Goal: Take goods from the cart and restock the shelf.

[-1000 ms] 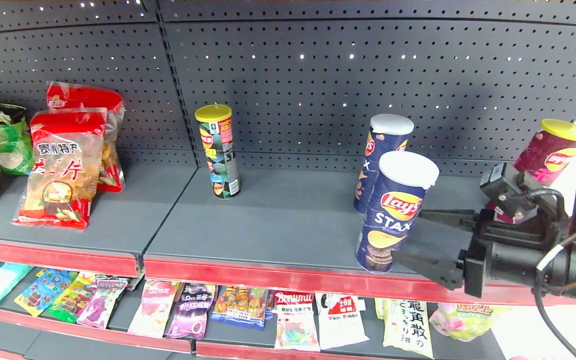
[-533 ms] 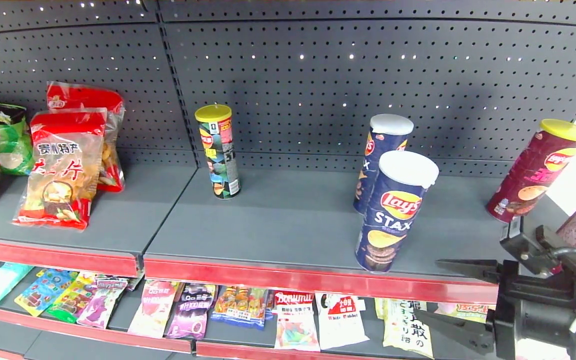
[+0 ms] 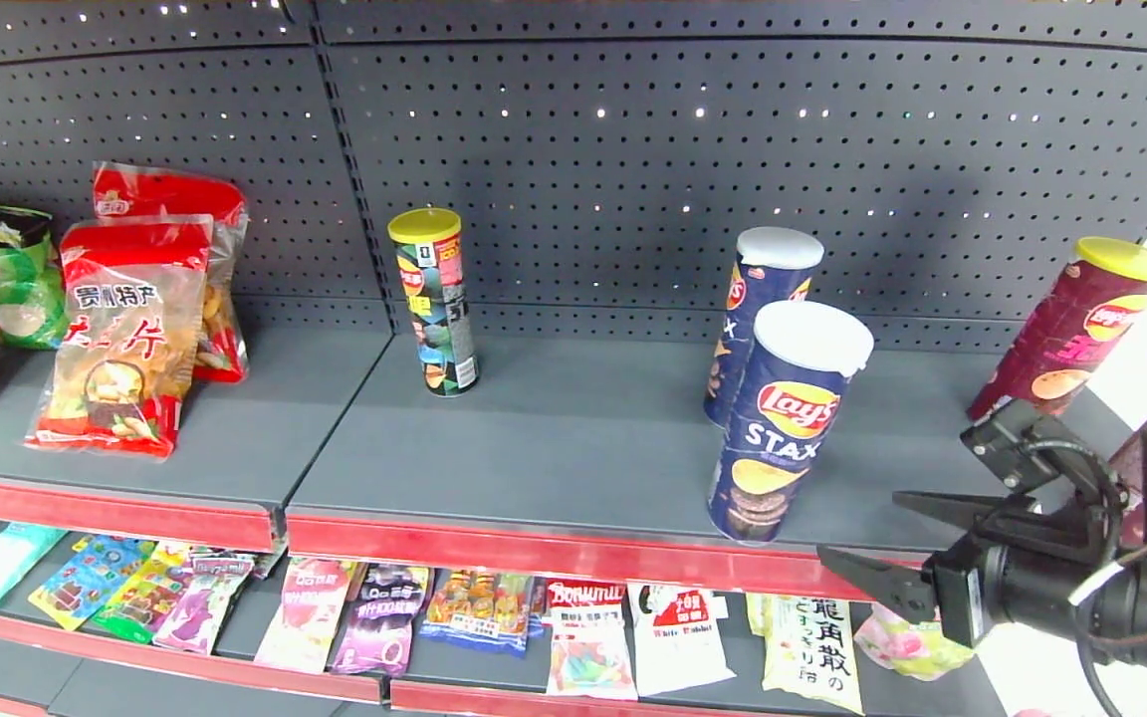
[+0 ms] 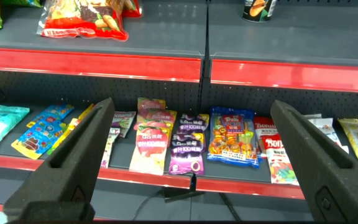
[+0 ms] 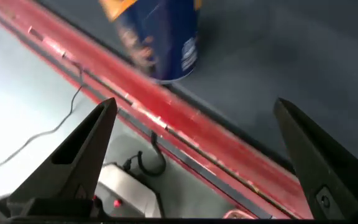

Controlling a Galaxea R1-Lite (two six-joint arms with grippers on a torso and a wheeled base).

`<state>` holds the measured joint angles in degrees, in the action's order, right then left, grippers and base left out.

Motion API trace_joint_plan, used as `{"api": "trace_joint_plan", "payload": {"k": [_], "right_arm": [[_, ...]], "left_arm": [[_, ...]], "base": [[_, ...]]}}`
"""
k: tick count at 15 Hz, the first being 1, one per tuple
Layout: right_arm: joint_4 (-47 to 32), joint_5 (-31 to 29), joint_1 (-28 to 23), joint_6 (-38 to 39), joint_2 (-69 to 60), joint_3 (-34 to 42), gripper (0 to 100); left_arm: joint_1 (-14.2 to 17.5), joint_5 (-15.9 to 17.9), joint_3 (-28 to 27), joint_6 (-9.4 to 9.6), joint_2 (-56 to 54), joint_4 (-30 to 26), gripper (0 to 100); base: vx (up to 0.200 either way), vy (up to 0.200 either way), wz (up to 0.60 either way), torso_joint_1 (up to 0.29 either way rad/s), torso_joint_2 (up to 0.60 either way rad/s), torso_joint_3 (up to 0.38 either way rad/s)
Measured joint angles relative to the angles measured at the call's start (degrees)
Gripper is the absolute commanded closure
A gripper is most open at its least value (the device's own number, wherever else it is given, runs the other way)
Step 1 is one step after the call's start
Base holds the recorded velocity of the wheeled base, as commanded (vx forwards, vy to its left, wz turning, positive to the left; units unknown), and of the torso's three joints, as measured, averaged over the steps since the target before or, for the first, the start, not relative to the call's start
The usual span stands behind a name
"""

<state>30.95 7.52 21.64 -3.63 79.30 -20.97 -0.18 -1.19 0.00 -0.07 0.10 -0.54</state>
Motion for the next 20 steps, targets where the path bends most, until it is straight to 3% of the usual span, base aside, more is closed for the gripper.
{"api": "trace_joint_plan", "payload": {"k": [4,14,20], "right_arm": [[2.9,-3.1,-0.01,1.37,3.39,-1.66,0],[5.58,-5.07,-5.08,1.04,9.01,-3.56,0],[5.61,-5.07,-5.16,1.01,11.68,-5.44,0]], "left_arm": [[0.0,-0.02,0.0,0.0,0.0,0.0,0],[0.0,0.0,0.0,0.0,0.0,0.0,0],[0.0,-0.02,0.0,0.0,0.0,0.02,0]], "base": [[0.0,0.0,0.0,0.0,0.0,0.0],[0.0,0.0,0.0,0.0,0.0,0.0],[0.0,0.0,0.0,0.0,0.0,0.0]]}}
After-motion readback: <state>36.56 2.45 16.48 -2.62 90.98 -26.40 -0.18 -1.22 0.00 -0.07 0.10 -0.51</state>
